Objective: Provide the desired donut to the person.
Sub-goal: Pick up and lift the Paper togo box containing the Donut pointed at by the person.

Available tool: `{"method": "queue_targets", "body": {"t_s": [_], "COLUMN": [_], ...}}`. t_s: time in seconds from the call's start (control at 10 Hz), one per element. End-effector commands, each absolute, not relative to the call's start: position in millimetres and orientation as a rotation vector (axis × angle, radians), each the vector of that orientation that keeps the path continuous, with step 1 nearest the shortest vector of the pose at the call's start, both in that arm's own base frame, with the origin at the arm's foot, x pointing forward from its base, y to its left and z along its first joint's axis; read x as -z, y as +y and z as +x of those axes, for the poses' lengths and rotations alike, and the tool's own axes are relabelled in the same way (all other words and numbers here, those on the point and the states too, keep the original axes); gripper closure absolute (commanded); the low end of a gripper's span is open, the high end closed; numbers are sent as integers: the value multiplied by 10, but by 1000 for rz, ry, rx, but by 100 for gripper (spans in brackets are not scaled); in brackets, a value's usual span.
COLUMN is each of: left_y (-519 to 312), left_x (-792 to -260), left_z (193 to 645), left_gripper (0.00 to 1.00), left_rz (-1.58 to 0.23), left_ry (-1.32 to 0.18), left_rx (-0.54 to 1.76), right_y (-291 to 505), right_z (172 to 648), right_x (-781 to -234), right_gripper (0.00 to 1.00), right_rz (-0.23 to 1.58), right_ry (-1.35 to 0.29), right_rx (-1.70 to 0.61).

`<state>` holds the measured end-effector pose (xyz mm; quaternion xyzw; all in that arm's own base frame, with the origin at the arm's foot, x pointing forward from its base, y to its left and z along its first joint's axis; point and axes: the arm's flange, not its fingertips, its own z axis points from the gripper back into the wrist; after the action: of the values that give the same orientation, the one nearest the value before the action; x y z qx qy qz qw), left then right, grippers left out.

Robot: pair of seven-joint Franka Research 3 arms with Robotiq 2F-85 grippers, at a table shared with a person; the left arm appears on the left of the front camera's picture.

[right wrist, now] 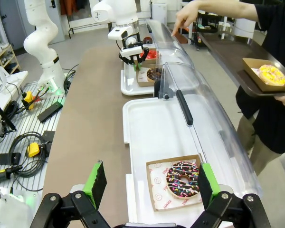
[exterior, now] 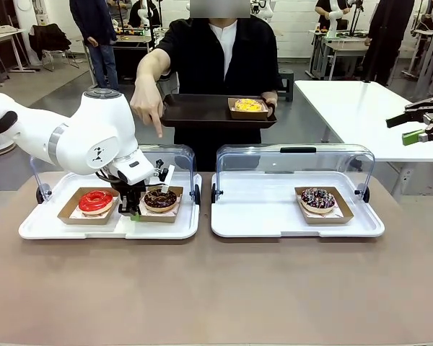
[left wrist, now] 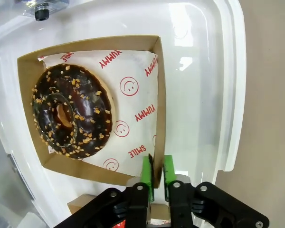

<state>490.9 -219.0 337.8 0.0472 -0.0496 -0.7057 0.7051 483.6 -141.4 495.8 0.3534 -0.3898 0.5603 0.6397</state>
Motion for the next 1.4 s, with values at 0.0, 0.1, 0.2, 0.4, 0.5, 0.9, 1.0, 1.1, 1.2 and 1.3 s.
{"method": "queue_targets", "body": {"t_s": [0.0, 0.1, 0.2, 0.4, 0.5, 0.9, 1.0, 1.1, 1.2, 1.3], "left_y": [-2178, -2175, -2172, -2163, -2157, -2205, -2230, -2262, -2303, -2344], "left_x": [-3377, -3377, -3383, -3391, -3395, -3823, -4094, -4346, -4569, -4810], "left_z": [4896, 4898, 4901, 4900, 4906, 4718, 4586, 4430, 4286, 4124], "left_gripper": [100, 100, 100, 100, 100, 100, 100, 100, 100, 100], "left_rz": [118, 114, 111, 109, 108, 86, 97, 89, 88, 96], "left_ry": [-125, -120, -117, -116, -112, -120, -135, -119, -93, -89], "left_rx": [1551, 1548, 1547, 1547, 1549, 1614, 1633, 1638, 1633, 1639], "right_y": [-1403, -1403, -1403, -1403, -1403, -1403, -1403, -1403, -1403, -1403], "right_z": [4828, 4828, 4828, 4828, 4828, 4828, 4828, 4828, 4828, 4828], "right_x": [-4956, -4956, -4956, -4956, -4956, -4956, -4956, -4956, -4956, -4956], "right_gripper": [0, 0, 0, 0, 0, 0, 0, 0, 0, 0], "right_rz": [813, 813, 813, 813, 813, 813, 813, 813, 813, 813], "right_ry": [-892, -892, -892, -892, -892, -892, -892, -892, -892, -892], "right_rx": [-1279, -1279, -1279, -1279, -1279, -1279, -1279, -1279, -1279, -1279]}}
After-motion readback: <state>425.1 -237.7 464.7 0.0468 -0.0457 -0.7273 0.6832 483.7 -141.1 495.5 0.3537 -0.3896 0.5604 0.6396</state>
